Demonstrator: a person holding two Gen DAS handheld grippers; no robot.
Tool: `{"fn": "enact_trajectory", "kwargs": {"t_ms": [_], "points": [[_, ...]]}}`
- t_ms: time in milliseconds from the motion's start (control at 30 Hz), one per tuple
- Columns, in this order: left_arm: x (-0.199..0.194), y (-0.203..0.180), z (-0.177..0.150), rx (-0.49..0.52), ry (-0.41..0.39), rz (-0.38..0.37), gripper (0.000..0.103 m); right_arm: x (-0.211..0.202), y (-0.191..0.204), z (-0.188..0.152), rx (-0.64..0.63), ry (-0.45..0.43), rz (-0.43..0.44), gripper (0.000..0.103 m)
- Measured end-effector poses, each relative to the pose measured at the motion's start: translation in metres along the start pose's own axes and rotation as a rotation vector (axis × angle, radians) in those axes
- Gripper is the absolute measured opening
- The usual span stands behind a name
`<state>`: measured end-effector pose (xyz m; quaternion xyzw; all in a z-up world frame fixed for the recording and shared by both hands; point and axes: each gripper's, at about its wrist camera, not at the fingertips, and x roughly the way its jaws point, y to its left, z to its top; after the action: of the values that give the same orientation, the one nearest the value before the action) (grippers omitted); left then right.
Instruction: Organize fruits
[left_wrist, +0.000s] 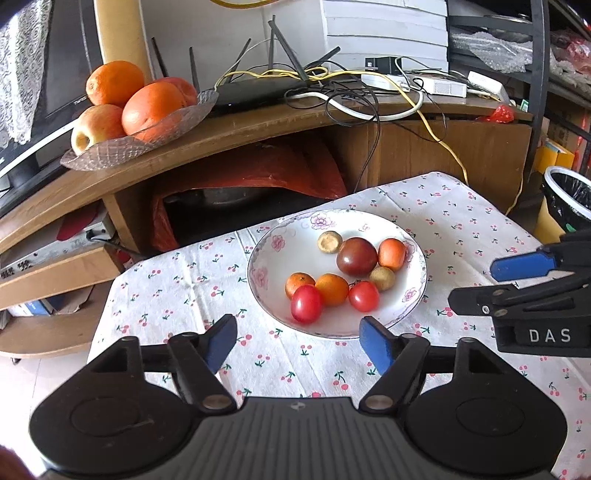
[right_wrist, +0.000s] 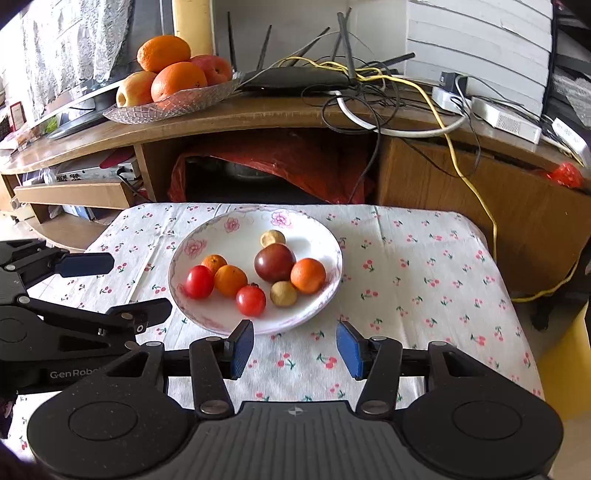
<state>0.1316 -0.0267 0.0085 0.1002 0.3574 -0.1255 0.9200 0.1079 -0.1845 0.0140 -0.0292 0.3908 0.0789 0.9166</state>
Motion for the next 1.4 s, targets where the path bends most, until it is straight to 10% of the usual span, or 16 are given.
{"fn": "enact_trajectory", "kwargs": {"t_ms": [467, 1400], "points": [[-0.015, -0.013, -0.02, 0.015, 0.013, 0.095, 0.102, -0.017, -0.001, -0.02, 0.04, 0.014, -0.007, 0.046], [-0.068, -0.024, -0.054, -0.058, 0.0, 0.073, 0.103, -0.068, 0.011, -0.062, 0.083, 0.01, -0.003, 0.049]]}}
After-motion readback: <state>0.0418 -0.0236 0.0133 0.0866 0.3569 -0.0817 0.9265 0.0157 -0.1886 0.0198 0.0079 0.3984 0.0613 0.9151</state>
